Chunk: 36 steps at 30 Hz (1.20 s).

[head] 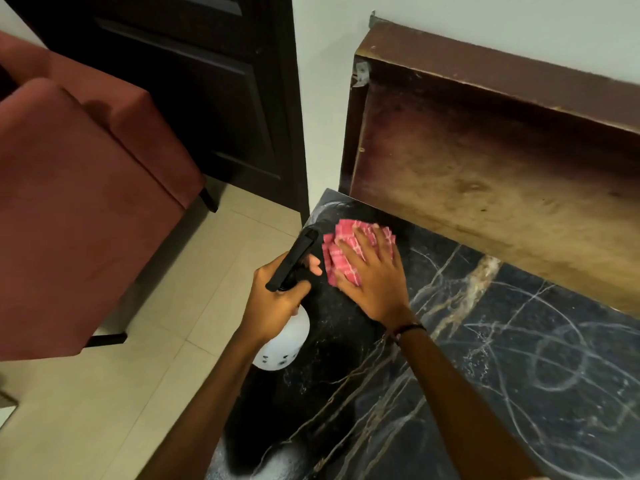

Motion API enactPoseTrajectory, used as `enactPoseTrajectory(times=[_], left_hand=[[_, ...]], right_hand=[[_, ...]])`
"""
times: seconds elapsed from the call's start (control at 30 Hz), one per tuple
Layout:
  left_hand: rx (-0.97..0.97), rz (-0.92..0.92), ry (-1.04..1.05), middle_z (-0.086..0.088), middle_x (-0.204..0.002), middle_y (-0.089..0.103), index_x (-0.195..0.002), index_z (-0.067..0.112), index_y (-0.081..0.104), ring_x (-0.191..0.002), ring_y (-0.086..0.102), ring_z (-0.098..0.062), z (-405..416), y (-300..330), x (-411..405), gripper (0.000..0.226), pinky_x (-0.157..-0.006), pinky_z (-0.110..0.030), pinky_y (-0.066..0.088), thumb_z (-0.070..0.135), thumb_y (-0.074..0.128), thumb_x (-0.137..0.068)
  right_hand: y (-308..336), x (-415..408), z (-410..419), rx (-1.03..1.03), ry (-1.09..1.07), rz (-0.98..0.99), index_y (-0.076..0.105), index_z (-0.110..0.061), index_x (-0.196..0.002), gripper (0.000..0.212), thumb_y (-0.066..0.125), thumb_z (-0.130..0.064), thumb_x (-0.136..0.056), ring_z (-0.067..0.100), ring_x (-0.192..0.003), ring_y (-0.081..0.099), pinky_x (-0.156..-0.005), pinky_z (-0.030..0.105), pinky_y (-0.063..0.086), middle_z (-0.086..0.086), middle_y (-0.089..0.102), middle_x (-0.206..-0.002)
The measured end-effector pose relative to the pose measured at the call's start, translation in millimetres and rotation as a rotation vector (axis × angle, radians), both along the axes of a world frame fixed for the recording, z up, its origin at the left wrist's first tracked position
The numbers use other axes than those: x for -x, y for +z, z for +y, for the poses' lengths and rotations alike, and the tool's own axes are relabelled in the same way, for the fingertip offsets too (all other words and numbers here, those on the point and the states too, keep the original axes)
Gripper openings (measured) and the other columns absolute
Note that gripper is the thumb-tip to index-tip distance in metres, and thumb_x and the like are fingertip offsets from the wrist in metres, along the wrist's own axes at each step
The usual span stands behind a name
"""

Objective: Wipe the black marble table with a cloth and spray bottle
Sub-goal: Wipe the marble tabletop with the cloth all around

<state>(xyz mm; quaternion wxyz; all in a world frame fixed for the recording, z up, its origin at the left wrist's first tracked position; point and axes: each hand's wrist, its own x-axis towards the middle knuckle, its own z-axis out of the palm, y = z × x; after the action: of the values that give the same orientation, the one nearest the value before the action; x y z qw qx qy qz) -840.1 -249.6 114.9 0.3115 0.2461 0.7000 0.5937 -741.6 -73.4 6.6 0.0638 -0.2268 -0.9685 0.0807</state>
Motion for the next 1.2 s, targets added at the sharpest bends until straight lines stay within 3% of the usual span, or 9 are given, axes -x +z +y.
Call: enactPoseTrajectory(times=[0.17, 0.33, 0.47, 0.63, 0.77, 0.93, 1.0, 1.07, 1.2], left_hand=[[0.048, -0.003, -0.079, -0.010, -0.102, 0.070, -0.101, 0.014, 0.067, -0.053, 0.056, -0.005, 3.5, 1.0, 1.0, 0.028, -0.047, -0.026, 0.043, 0.006, 0.052, -0.079], [0.065, 0.032, -0.134, -0.009, -0.101, 0.069, -0.102, 0.012, 0.066, -0.063, 0.061, -0.004, 3.5, 0.1, -3.3, 0.023, -0.051, -0.015, 0.044, 0.000, 0.057, -0.085], [0.083, 0.059, -0.126, -0.016, -0.089, 0.064, -0.101, 0.001, 0.064, -0.055, 0.058, 0.001, 10.6, 0.9, -7.8, 0.022, -0.054, -0.007, 0.043, -0.010, 0.054, -0.084], [0.131, 0.122, -0.186, -0.013, -0.085, 0.065, -0.095, 0.006, 0.065, -0.060, 0.057, -0.002, 18.5, -1.4, -10.6, 0.019, -0.051, -0.008, 0.042, -0.006, 0.056, -0.082], [0.140, 0.086, -0.194, -0.008, -0.084, 0.064, -0.095, 0.003, 0.065, -0.055, 0.055, 0.001, 20.4, 0.6, -9.3, 0.019, -0.050, -0.007, 0.041, -0.008, 0.055, -0.083], [0.116, 0.044, -0.217, -0.016, -0.085, 0.062, -0.097, 0.000, 0.063, -0.043, 0.051, -0.003, 15.8, 5.5, -6.6, 0.019, -0.044, -0.012, 0.039, 0.000, 0.056, -0.079], [0.113, 0.033, -0.203, -0.020, -0.087, 0.063, -0.097, 0.003, 0.063, -0.040, 0.047, -0.006, 14.7, 5.4, -6.7, 0.023, -0.040, -0.019, 0.038, 0.008, 0.053, -0.076], [0.119, 0.042, -0.201, -0.022, -0.087, 0.062, -0.096, 0.004, 0.063, -0.039, 0.045, -0.007, 15.4, 4.4, -9.0, 0.024, -0.039, -0.020, 0.037, 0.008, 0.052, -0.075], [0.149, 0.097, -0.241, -0.016, -0.084, 0.063, -0.095, 0.000, 0.064, -0.046, 0.051, -0.001, 20.5, 6.9, -15.3, 0.026, -0.048, -0.009, 0.039, 0.006, 0.052, -0.073]], right_hand=[[-0.3, -54.8, 38.2, -0.017, -0.168, -0.016, 0.029, -0.035, -0.145, 0.070, 0.031, -0.070, -0.084, 0.036, -0.143, 0.020, -0.114, 0.057, 0.020, 0.007, 0.033, -0.154], [10.0, -12.5, 61.0, 0.065, -0.358, -0.084, 0.039, -0.030, -0.143, 0.075, 0.025, -0.071, -0.081, 0.046, -0.137, 0.029, -0.108, 0.063, 0.025, 0.012, 0.038, -0.150], [7.4, -2.3, 35.9, -0.008, -0.230, -0.084, 0.037, -0.031, -0.144, 0.070, 0.031, -0.065, -0.083, 0.048, -0.137, 0.027, -0.109, 0.065, 0.024, 0.012, 0.036, -0.151], [3.6, -74.3, 15.8, -0.001, -0.065, -0.085, 0.029, -0.034, -0.146, 0.067, 0.028, -0.068, -0.088, 0.036, -0.145, 0.017, -0.112, 0.060, 0.026, 0.005, 0.029, -0.156], [7.0, -116.3, 58.2, 0.045, -0.280, -0.103, 0.029, -0.032, -0.147, 0.077, 0.014, -0.075, -0.086, 0.039, -0.145, 0.013, -0.114, 0.061, 0.017, 0.009, 0.027, -0.156], [21.2, -68.5, 79.5, 0.142, -0.481, -0.133, 0.025, -0.034, -0.149, 0.095, -0.004, -0.084, -0.074, 0.044, -0.143, 0.012, -0.112, 0.063, 0.010, 0.008, 0.022, -0.158], [18.0, -57.5, 68.8, 0.087, -0.414, -0.176, 0.024, -0.032, -0.150, 0.085, 0.009, -0.077, -0.079, 0.045, -0.143, 0.014, -0.111, 0.064, 0.008, 0.009, 0.022, -0.158], [12.9, -67.0, 49.1, 0.008, -0.298, -0.164, 0.026, -0.031, -0.148, 0.076, 0.024, -0.071, -0.083, 0.045, -0.141, 0.020, -0.111, 0.064, 0.018, 0.010, 0.028, -0.156], [5.6, -128.1, 25.6, 0.021, -0.211, -0.098, 0.021, -0.036, -0.148, 0.068, 0.020, -0.071, -0.089, 0.036, -0.146, 0.011, -0.115, 0.058, 0.018, 0.005, 0.025, -0.157]])
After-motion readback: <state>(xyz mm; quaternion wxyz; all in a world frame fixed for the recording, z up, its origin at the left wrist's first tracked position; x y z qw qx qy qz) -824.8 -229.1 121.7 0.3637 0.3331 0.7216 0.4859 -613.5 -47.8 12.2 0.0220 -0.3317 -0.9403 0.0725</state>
